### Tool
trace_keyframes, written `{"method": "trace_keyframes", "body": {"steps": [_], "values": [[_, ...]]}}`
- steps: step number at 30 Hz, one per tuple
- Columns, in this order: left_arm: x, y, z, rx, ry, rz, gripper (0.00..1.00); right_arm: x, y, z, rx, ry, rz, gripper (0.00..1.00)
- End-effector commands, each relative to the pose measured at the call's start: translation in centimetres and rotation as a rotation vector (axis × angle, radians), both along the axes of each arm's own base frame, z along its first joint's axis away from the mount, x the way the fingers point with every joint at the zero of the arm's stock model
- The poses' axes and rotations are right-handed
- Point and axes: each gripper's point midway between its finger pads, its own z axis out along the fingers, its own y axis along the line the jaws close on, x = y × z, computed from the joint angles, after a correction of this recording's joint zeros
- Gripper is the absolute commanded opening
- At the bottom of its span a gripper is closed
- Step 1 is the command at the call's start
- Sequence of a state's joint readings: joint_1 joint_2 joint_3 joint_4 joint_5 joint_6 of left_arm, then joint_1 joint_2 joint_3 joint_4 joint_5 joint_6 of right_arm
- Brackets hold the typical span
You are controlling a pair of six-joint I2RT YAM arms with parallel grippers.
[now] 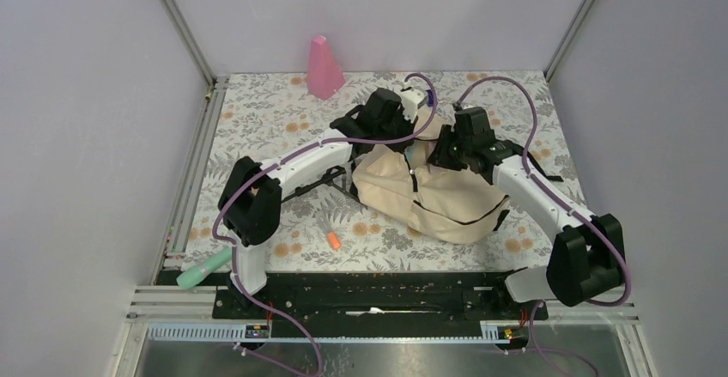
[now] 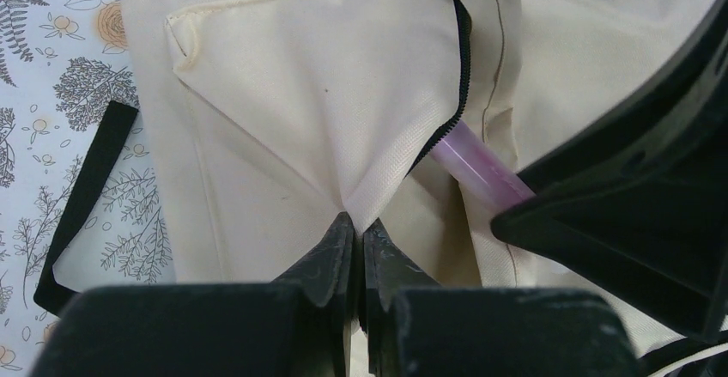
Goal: Pack the student bag
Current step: Place the stationery in the student bag.
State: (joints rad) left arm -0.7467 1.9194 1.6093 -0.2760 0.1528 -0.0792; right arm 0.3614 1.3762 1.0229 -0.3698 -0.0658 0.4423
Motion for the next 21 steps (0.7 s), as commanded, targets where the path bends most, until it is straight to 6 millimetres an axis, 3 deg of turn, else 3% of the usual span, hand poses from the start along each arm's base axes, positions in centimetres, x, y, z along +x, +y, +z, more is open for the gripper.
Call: {"method": "trace_keyframes", "body": {"steps": [1, 9, 16, 21], "values": [[0.8, 0.1, 6.1, -0.098, -0.136, 0.012, 0.0, 4.7, 0.8, 4.2, 0.084, -0.175, -0.092, 0.0], [0.7, -0.1, 6.4, -0.113, -0.134, 0.006, 0.0, 7.5, 2.9, 5.3, 0.25, -0.297, -0.157, 0.0], [0.7, -0.1, 6.4, -0.119, -0.131, 0.004, 0.0, 7.4, 4.4, 5.1, 0.225, -0.364, -0.18, 0.0], [0.6, -0.2, 6.4, -0.121, -0.129, 0.005, 0.0, 7.1, 5.4, 3.5, 0.194, -0.369, -0.189, 0.0]]}}
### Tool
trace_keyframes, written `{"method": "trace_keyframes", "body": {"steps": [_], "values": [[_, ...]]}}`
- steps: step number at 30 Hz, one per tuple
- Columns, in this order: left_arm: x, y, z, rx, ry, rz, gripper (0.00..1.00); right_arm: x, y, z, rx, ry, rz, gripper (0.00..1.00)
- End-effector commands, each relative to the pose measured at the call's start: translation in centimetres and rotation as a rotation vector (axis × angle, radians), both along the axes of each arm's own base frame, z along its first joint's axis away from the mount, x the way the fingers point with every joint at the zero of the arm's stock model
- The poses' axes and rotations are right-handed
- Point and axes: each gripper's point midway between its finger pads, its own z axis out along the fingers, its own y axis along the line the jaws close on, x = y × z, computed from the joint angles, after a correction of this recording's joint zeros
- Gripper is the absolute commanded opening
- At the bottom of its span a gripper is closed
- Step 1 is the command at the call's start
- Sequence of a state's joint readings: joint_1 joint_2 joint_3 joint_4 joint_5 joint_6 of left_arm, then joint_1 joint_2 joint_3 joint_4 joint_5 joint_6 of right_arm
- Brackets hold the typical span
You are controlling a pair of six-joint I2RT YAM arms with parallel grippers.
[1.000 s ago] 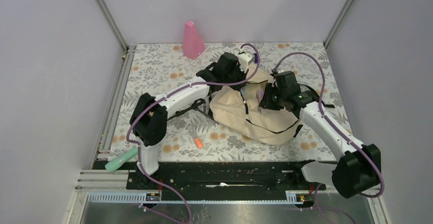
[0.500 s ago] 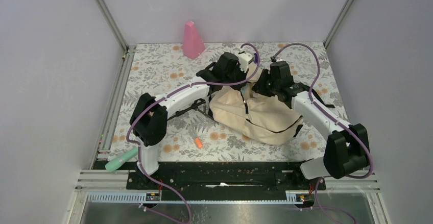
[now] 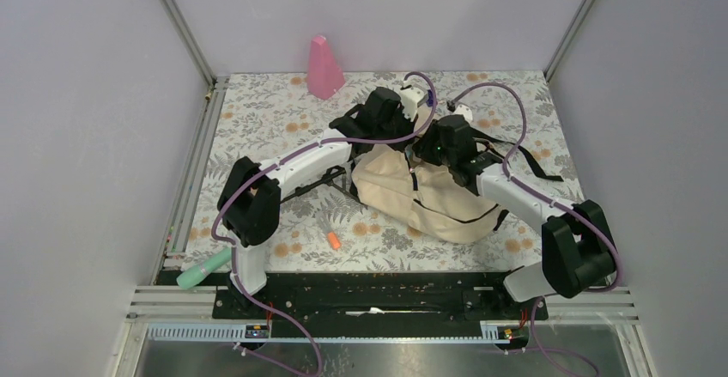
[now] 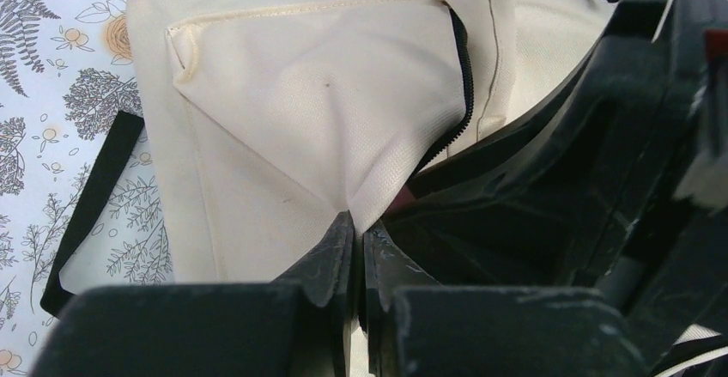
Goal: Pack the student bag
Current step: Place the stationery in the student bag.
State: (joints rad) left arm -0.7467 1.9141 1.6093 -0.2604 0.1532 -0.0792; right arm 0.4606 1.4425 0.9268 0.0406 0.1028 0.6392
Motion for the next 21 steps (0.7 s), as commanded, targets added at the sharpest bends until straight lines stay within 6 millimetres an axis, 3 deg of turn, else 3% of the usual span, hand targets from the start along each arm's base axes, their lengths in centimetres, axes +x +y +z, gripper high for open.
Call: {"method": "trace_keyframes", "body": {"steps": [1, 4, 9, 15, 21], "values": [[0.4, -0.1, 5.9, -0.108, -0.114, 0.002, 0.0, 2.3, 1.8, 2.3, 0.042, -0.144, -0.035, 0.0], [0.4, 0.0, 5.9, -0.108, -0.114, 0.003, 0.0, 2.4, 2.5, 1.1, 0.059, -0.116, -0.03, 0.0], [0.5, 0.0, 6.0, -0.108, -0.118, 0.005, 0.0, 1.9, 3.9, 0.7, 0.05, -0.115, 0.012, 0.0], [0.5, 0.0, 6.0, -0.108, -0.119, 0.005, 0.0, 0.9, 3.5, 0.3, 0.013, -0.13, 0.03, 0.3], [0.4, 0.0, 6.0, -0.108, -0.116, 0.003, 0.0, 0.6, 3.4, 0.8, -0.001, -0.153, 0.053, 0.47]]}}
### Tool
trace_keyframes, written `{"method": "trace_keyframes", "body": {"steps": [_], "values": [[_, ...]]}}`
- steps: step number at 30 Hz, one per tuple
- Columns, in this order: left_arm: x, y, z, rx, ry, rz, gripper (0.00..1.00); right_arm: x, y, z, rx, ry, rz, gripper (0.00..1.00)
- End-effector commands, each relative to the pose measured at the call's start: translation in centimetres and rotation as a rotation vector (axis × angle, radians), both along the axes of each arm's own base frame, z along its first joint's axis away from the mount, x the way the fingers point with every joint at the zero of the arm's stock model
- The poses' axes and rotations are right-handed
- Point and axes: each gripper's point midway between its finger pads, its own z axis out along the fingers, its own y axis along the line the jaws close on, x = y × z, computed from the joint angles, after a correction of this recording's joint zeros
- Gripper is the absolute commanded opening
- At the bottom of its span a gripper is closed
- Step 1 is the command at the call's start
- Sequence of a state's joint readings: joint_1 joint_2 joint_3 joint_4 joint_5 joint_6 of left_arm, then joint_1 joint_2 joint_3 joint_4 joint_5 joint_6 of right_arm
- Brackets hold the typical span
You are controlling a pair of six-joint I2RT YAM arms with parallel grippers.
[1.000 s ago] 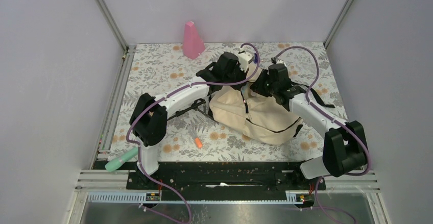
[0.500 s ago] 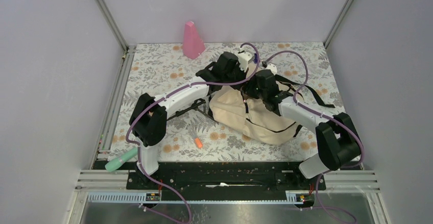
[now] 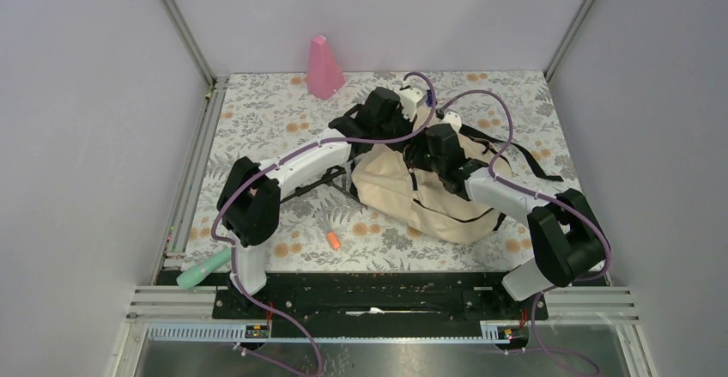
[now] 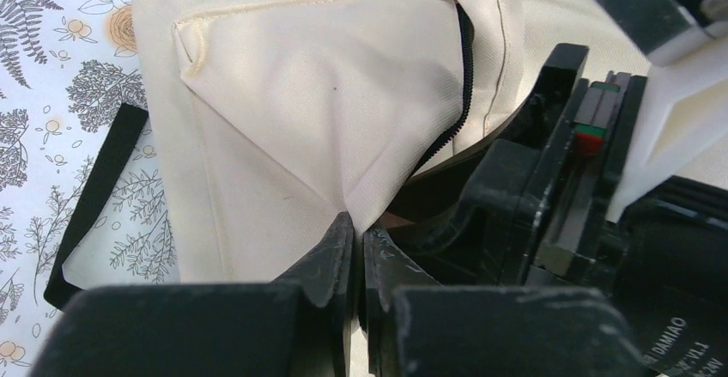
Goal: Pack the student bag
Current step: Place the stationery in the student bag.
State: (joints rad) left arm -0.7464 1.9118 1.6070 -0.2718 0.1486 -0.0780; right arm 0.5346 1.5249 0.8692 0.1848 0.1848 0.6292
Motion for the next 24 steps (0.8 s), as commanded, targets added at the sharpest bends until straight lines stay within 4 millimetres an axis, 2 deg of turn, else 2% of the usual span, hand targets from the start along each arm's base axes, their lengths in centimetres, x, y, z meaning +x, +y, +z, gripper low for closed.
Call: {"method": "trace_keyframes", "body": {"steps": [1, 11, 17, 24], "values": [[0.6, -0.2, 6.2, -0.117, -0.123, 0.0, 0.0, 0.5, 1.4, 3.9, 0.043, -0.126, 0.049, 0.48], [0.5, -0.2, 6.4, -0.12, -0.127, 0.001, 0.0, -0.2, 0.5, 4.9, 0.02, -0.162, 0.049, 0.5], [0.7, 0.0, 6.3, -0.113, -0.127, 0.015, 0.0, -1.3, -1.4, 4.9, -0.082, -0.176, 0.053, 0.54], [0.8, 0.1, 6.2, -0.105, -0.126, 0.023, 0.0, -3.5, -3.1, 6.1, -0.152, -0.213, 0.097, 0.56]]}}
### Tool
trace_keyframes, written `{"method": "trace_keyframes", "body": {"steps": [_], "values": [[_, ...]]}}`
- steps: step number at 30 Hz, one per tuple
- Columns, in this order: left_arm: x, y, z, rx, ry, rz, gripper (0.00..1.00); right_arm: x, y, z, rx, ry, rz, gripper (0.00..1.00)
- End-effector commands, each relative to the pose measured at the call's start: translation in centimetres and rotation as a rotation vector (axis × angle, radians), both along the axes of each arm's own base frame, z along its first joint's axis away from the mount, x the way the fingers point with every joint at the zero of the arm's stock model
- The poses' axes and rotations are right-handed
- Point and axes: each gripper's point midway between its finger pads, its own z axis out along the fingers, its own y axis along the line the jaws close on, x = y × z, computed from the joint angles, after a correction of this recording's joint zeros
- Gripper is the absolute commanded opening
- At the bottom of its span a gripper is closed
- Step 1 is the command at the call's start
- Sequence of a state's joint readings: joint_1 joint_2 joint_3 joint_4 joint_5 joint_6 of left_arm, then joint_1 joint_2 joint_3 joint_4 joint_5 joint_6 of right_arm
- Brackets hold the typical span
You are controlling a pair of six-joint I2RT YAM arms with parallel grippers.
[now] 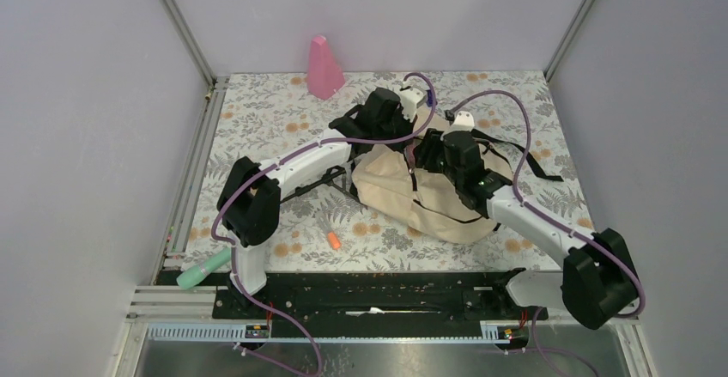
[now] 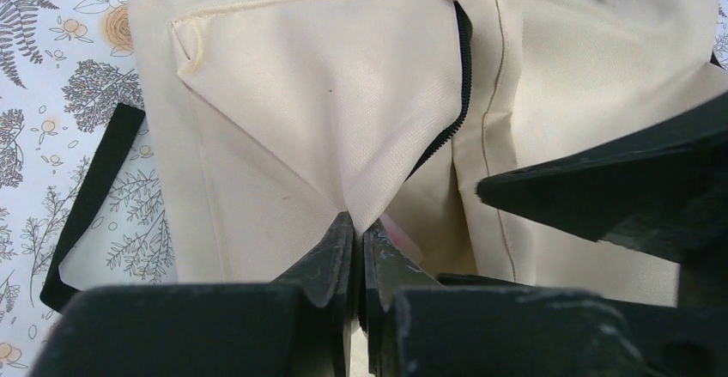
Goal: Pack the student bag
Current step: Place the stationery in the student bag, then pick up the stationery from the center of the board.
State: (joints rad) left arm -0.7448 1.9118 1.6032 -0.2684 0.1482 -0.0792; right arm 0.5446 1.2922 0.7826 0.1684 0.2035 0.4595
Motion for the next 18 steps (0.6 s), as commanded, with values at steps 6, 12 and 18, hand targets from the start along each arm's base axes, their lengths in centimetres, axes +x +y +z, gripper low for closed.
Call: {"method": "trace_keyframes", "body": {"steps": [6, 12, 18], "values": [[0.8, 0.0, 6.4, -0.108, -0.129, 0.021, 0.0, -4.3, -0.1, 2.3, -0.07, -0.049, 0.198, 0.57], [0.8, 0.0, 6.3, -0.111, -0.126, 0.021, 0.0, -8.1, 1.3, 2.8, -0.003, -0.05, 0.365, 0.57], [0.8, 0.0, 6.3, -0.112, -0.126, 0.021, 0.0, -11.6, 3.6, 2.1, 0.046, -0.024, 0.479, 0.56]]}}
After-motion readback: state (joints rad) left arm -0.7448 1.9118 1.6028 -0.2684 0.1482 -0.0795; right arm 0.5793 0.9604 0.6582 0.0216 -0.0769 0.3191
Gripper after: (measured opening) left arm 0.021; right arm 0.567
